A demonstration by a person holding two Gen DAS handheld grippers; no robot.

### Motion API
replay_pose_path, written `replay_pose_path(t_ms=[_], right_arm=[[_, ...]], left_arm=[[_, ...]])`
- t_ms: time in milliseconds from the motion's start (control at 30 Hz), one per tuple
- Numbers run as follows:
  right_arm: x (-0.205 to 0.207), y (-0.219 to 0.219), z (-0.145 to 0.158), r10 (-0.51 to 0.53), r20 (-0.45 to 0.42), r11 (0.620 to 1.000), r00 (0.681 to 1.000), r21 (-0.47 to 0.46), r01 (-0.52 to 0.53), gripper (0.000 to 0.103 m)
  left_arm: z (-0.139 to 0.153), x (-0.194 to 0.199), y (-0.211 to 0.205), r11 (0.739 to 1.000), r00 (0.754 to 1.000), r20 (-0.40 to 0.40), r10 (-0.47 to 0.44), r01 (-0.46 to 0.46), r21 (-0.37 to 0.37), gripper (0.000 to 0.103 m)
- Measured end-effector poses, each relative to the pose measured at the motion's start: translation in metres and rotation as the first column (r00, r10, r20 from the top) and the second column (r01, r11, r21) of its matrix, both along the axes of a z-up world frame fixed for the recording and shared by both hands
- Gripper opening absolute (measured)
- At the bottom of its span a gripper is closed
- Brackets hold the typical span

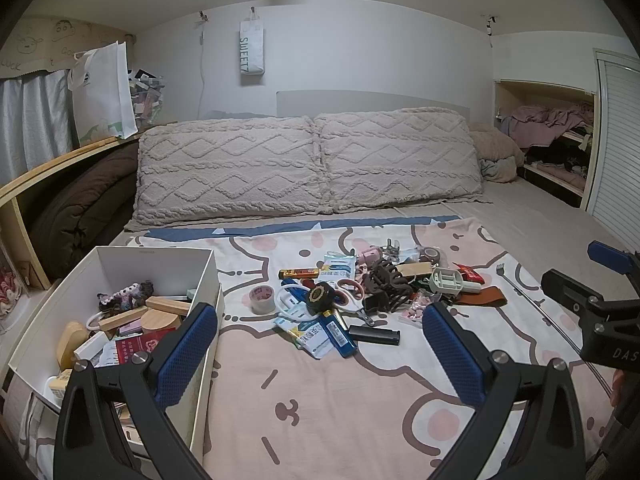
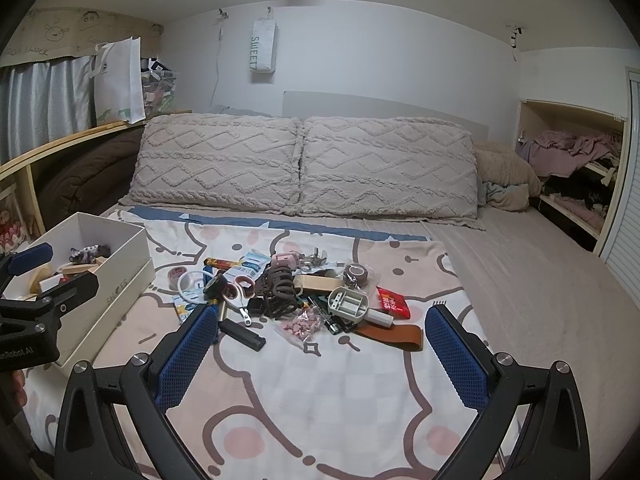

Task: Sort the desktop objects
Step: 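Move both tools toward the pile of items on the bed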

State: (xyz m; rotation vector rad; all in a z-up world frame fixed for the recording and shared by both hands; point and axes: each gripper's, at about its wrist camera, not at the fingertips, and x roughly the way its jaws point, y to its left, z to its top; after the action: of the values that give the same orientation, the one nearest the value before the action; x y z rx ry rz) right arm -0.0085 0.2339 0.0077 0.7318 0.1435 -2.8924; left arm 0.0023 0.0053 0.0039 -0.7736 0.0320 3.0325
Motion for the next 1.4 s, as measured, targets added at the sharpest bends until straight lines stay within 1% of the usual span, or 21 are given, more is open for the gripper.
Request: replay_pose_path(t_ms=[367,633,1100,1300,1400], right_arm=[[0.001,0.0,-0.001,0.004,0.004,1.0,1.0,0.007,-0.004,0.103],[-0.005,-0.002,-0.009,0.006,0.022,1.0,1.0,0.009,-0.006,0.103],[-0.021,-0.002,-0.03,0.004,0.088,1.0,0.996,0.007,-0.004,0.103],[-0.029,-0.002,-0.041,0.033,0.121,0.999,0.992,-0.024,-0.03,0.103],[-0.034,-0.005,-0.048,0.037,0.138,0.999,0.99,-0.022,-0.035,0.103]], left_arm=[[-0.001,0.0,0.001,1.0,1.0,0.0,0.001,-0.001,0.002,0.103],[-0.006,0.003,0.008,1.0,1.0,0.012,0.009,-0.009,0.001,0.103],[-0.019,-0.013,-0.002,1.0,0.998,0.055,0.014,-0.015,0.013,0.103],[-0.029,-0.021,-0.006,0.999,0.996,0.084,0.03,-0.032,0.017,0.103],[-0.033,-0.025,-0.007,0.999,0.995,0.096,0.032,-0.034,0.019,0.103]])
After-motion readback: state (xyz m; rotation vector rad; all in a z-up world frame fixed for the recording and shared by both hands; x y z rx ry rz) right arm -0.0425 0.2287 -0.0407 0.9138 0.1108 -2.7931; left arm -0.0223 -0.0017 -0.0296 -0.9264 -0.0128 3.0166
